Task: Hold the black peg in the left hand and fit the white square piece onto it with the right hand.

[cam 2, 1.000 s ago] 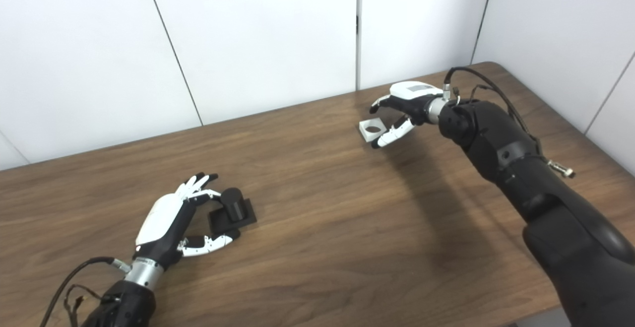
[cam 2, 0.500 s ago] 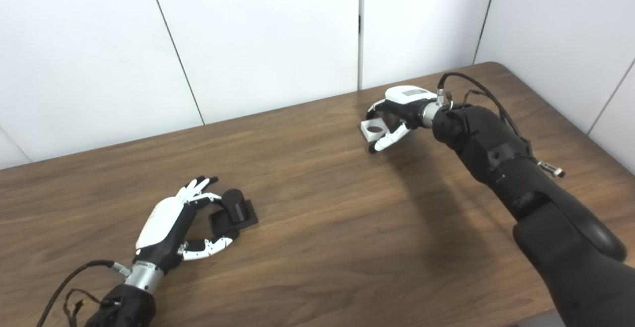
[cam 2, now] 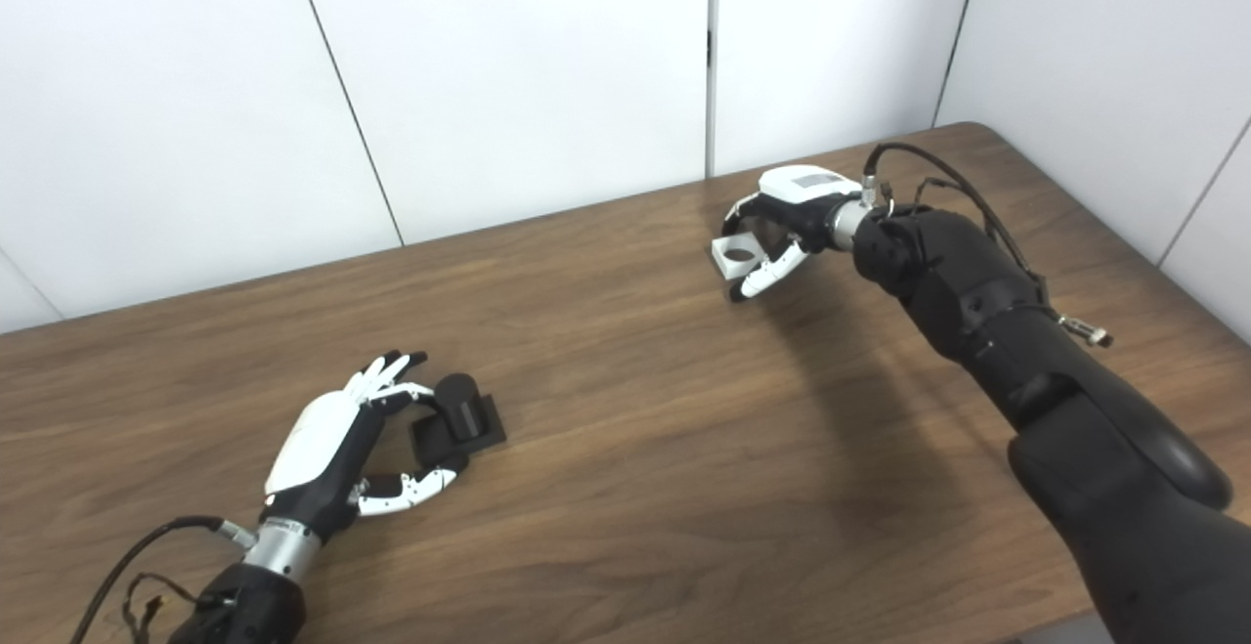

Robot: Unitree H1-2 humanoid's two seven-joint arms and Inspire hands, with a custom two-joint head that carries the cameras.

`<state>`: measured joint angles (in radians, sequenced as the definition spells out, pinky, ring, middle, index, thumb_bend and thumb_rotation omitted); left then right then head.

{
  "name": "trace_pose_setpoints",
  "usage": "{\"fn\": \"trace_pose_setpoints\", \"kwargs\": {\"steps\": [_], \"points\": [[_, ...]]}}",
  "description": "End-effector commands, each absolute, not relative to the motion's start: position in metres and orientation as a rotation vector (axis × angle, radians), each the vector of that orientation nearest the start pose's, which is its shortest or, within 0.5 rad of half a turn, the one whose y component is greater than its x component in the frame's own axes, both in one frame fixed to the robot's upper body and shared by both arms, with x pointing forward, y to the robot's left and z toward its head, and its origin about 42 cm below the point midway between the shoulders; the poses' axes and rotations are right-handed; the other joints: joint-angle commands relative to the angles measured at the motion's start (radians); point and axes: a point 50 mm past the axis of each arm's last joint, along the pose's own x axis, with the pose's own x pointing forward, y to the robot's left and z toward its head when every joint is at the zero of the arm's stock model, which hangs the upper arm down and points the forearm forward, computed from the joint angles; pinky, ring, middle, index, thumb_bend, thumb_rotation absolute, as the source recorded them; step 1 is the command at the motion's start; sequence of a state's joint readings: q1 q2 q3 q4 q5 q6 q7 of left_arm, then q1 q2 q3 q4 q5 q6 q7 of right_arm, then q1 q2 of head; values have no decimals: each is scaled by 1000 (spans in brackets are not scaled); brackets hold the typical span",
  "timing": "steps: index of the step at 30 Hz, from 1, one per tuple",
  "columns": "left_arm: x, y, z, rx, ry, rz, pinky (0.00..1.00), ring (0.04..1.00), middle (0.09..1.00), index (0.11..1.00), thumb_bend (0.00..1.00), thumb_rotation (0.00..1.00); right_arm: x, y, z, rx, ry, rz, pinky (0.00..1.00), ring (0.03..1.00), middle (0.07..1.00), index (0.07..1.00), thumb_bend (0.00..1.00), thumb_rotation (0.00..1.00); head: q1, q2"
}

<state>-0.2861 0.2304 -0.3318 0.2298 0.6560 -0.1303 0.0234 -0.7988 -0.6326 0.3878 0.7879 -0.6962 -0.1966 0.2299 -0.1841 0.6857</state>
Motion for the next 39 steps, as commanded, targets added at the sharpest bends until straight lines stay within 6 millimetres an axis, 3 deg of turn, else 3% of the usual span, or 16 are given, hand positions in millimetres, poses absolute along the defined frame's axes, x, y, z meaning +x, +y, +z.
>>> {"fn": "trace_pose_setpoints", "kwargs": {"steps": [1,34,37,39], "points": [[361,204,114,997,-223,-344,1000,1000,953,630,793,306,514,-376,265,-1514,-7,316,850,885,885,779,718,438,1,1],[358,209,114,1004,-228,-353,1000,1000,954,626,796,315,510,-389,272,-1535,27,300,849,898,892,798,708,453,2,20],[358,209,114,1001,-229,-353,1000,1000,953,626,795,310,509,-389,272,-1528,10,298,844,891,886,787,711,439,2,22],[358,209,114,1000,-229,-353,1000,1000,953,625,796,313,508,-388,270,-1507,-16,295,834,877,871,738,704,374,3,22]]}}
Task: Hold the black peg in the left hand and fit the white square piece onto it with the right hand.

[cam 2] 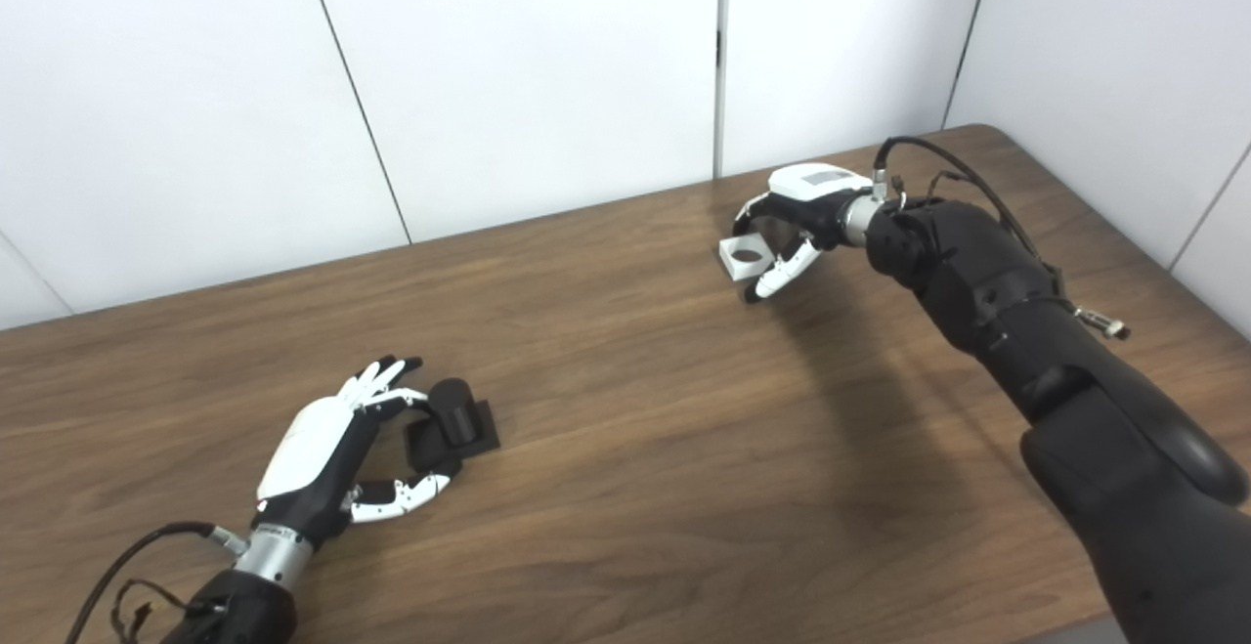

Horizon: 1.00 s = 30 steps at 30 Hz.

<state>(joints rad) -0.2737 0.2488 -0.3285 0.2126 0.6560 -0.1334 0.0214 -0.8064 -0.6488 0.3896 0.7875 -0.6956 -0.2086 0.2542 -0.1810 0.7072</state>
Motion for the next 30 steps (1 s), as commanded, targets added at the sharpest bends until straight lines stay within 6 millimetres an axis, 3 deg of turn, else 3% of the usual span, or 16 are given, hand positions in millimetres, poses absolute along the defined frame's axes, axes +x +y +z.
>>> {"fn": "trace_pose_setpoints", "kwargs": {"steps": [1,3,6,25,30], "points": [[358,208,115,1001,-229,-353,1000,1000,953,625,797,315,507,-388,269,-1494,-35,287,831,872,864,707,697,330,0,2],[358,208,116,1005,-229,-354,1000,1000,952,625,796,311,506,-386,266,-1480,-74,270,800,846,832,549,563,191,0,3],[358,208,115,1006,-231,-355,1000,1000,952,625,794,308,505,-385,263,-1469,-116,255,782,824,801,493,522,138,-2,3],[358,208,115,1003,-232,-355,1000,1000,953,624,795,316,501,-386,262,-1450,-169,237,790,819,785,485,520,130,5,11],[360,204,117,1001,-234,-357,1000,1000,950,623,792,291,495,-373,268,-1398,-272,209,773,816,772,485,519,132,24,11]]}}
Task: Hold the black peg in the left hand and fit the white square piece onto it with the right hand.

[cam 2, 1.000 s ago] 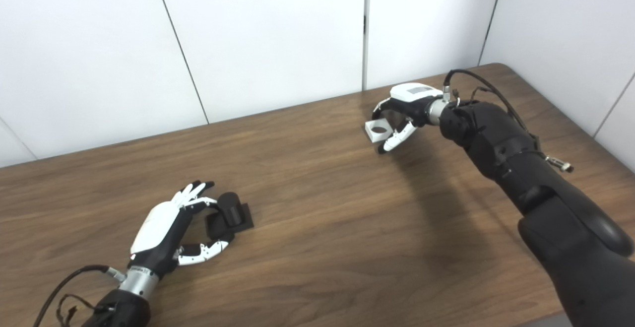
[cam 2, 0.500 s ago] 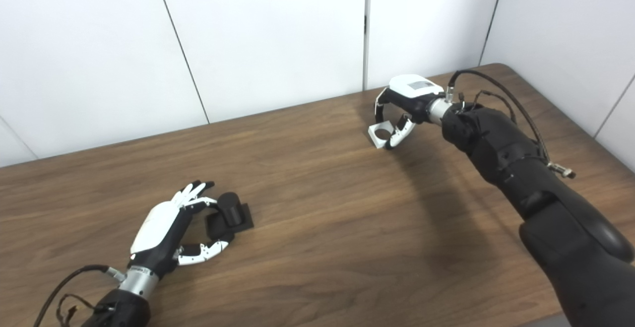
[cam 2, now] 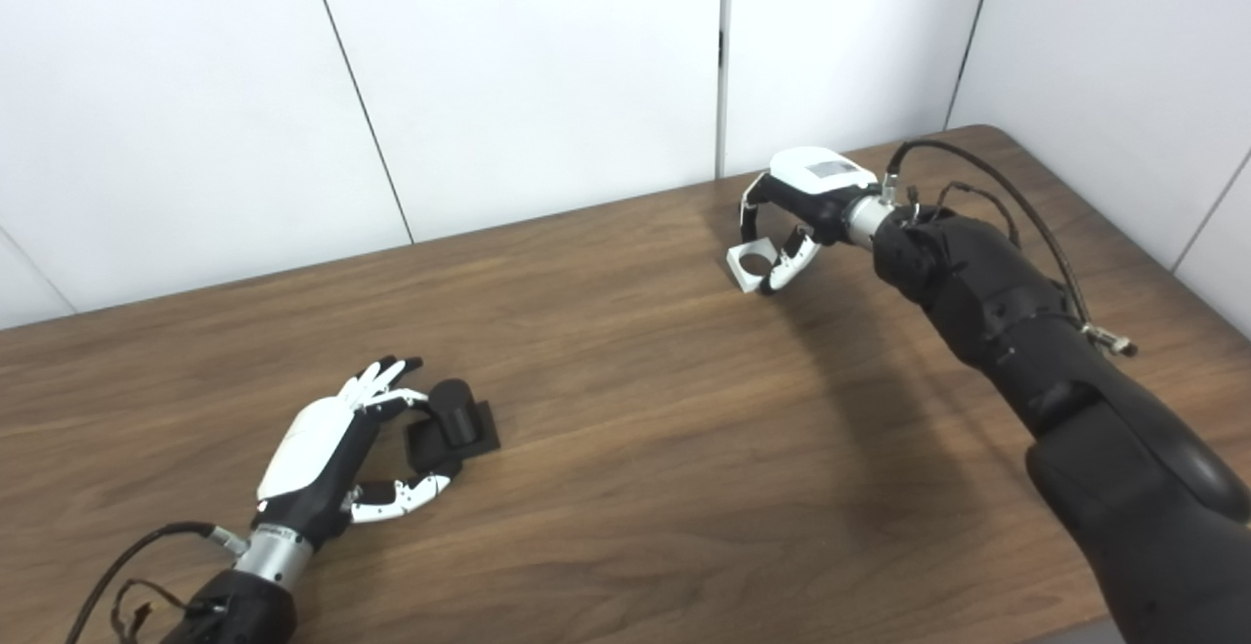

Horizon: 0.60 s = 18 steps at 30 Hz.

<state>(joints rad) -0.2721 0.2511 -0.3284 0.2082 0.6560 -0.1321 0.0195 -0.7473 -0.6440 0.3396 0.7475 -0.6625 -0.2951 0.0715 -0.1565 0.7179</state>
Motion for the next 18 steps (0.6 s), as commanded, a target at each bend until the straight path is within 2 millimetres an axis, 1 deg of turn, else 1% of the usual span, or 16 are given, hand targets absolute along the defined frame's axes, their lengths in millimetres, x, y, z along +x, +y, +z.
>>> {"fn": "trace_pose_setpoints", "kwargs": {"steps": [1,5,9,14,15,18], "points": [[360,203,117,1001,-234,-358,1000,1000,950,623,792,285,493,-369,271,-1400,-298,206,786,818,774,485,518,133,2,1],[361,198,116,993,-232,-358,1000,1000,952,622,797,262,484,-353,283,-1417,-385,188,853,827,780,485,517,137,9,-6],[362,194,115,994,-229,-360,1000,1000,952,623,798,272,477,-341,294,-1393,-452,168,865,826,781,484,518,135,32,-8],[362,187,115,998,-234,-362,1000,1000,950,622,793,265,465,-328,312,-1349,-505,184,887,836,788,484,518,133,52,-8],[363,186,115,994,-235,-362,1000,1000,950,621,798,270,462,-324,315,-1338,-516,191,847,833,788,484,518,133,56,-8],[363,183,116,985,-233,-362,1000,1000,948,619,804,259,455,-314,322,-1315,-550,210,793,837,792,483,517,134,75,-4]]}}
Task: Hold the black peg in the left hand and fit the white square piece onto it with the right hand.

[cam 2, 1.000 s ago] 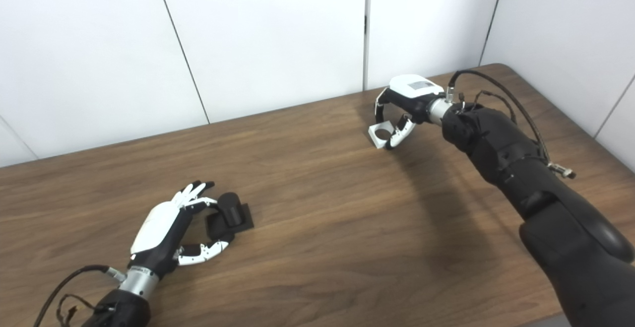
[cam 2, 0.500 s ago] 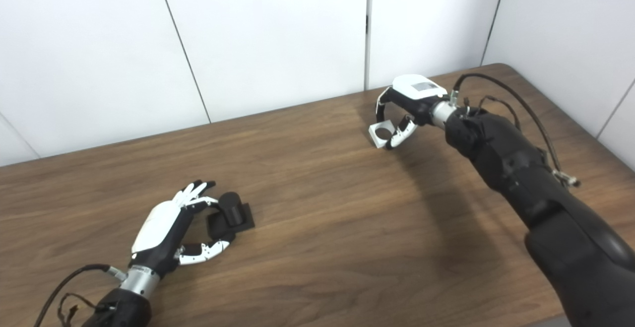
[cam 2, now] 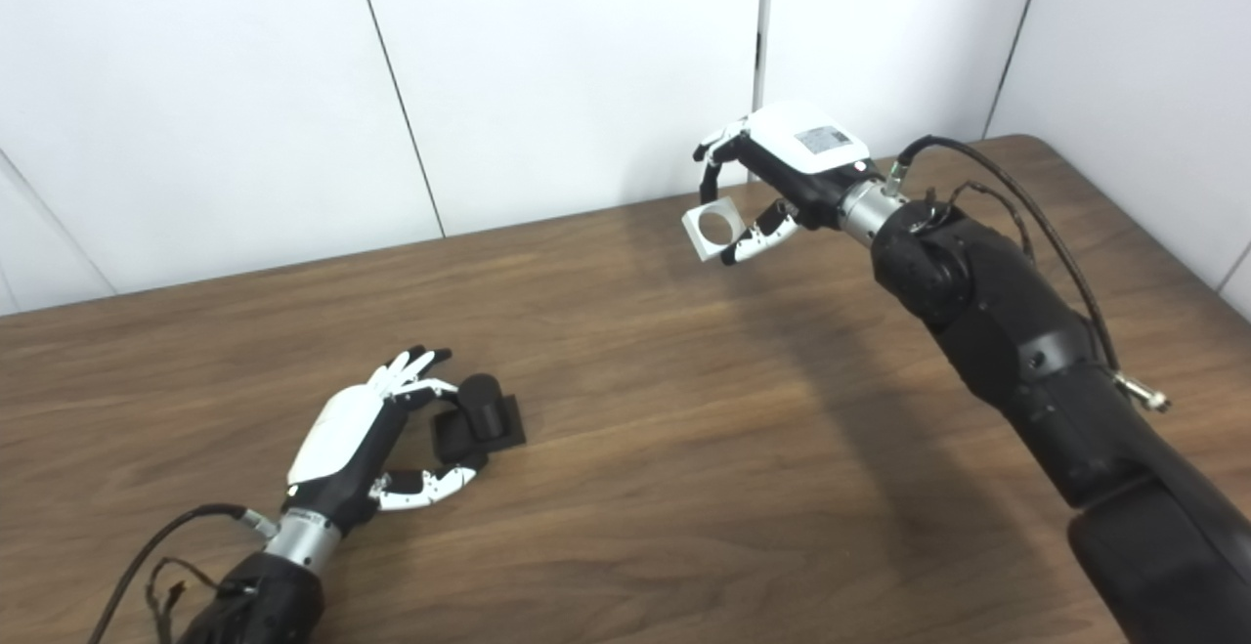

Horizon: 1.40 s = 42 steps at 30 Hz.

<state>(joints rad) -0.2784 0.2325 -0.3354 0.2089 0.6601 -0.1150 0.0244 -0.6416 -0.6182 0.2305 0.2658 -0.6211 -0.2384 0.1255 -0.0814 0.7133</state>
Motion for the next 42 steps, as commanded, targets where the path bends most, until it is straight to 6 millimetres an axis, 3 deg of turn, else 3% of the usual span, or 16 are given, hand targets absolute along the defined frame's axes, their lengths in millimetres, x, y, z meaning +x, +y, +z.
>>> {"fn": "trace_pose_setpoints", "kwargs": {"steps": [1,15,24,31,42], "points": [[363,182,116,984,-232,-363,1000,1000,949,619,804,257,453,-312,324,-1311,-557,215,787,836,791,483,517,134,4,2],[366,168,122,996,-229,-362,1000,1000,954,615,801,272,420,-246,344,-1206,-696,382,719,823,783,481,518,137,106,18],[368,163,123,987,-233,-360,1000,1000,951,614,805,265,405,-207,343,-1128,-604,480,721,840,806,480,520,133,140,21],[369,161,124,991,-238,-363,1000,1000,949,615,807,276,406,-186,339,-1105,-609,543,701,832,802,479,521,135,145,25],[370,158,126,982,-243,-367,1000,1000,948,610,818,258,413,-161,335,-1142,-586,620,792,858,811,479,522,137,157,29]]}}
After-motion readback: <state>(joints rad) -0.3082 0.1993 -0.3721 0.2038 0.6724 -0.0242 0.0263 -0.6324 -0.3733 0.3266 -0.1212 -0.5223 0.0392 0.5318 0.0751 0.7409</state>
